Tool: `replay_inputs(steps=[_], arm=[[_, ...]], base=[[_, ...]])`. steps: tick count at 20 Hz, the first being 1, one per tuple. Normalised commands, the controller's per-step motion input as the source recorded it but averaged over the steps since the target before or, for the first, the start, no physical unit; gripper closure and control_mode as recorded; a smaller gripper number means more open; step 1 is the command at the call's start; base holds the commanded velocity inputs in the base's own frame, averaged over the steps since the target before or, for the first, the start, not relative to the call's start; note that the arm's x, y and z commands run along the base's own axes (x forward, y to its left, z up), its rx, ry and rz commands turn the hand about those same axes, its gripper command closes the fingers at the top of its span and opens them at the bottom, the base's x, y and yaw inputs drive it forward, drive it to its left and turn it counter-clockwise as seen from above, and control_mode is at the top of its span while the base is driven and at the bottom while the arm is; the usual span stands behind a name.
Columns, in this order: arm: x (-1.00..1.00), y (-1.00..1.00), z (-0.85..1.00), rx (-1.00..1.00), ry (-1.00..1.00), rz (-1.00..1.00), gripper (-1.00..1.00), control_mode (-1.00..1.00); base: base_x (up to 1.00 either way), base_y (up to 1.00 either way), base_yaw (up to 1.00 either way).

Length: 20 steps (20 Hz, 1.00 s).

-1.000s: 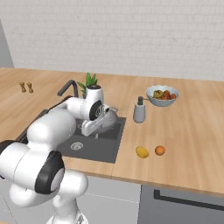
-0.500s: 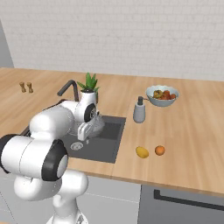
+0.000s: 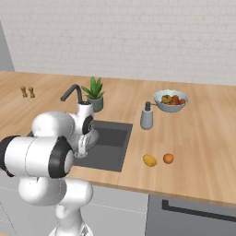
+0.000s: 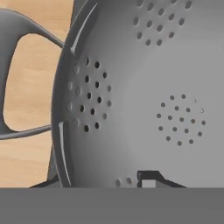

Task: Put the colander in the sink, put the mango, tangerine in the colander, and turn on the sink faucet and pour water over the colander.

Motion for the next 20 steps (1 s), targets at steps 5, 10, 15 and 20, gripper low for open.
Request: replay_inputs(steps=[5, 10, 15, 20], arm=[[0.02, 0.08, -0.13, 0.02, -0.07, 0.03, 1.00, -1.00], [0.15, 0.25, -0.29, 0.00, -0.03, 0.02, 1.00, -1.00], [0.29, 0.23, -0.18, 0.04, 0.00, 0.04, 1.00, -1.00], [0.23, 0.05, -0.01, 0.03, 0.00, 0.09, 1.00, -1.00]], base=[[0.00, 0.00, 0.00], [0.00, 0.00, 0.00], [0.00, 0.00, 0.00], [0.00, 0.00, 0.00]])
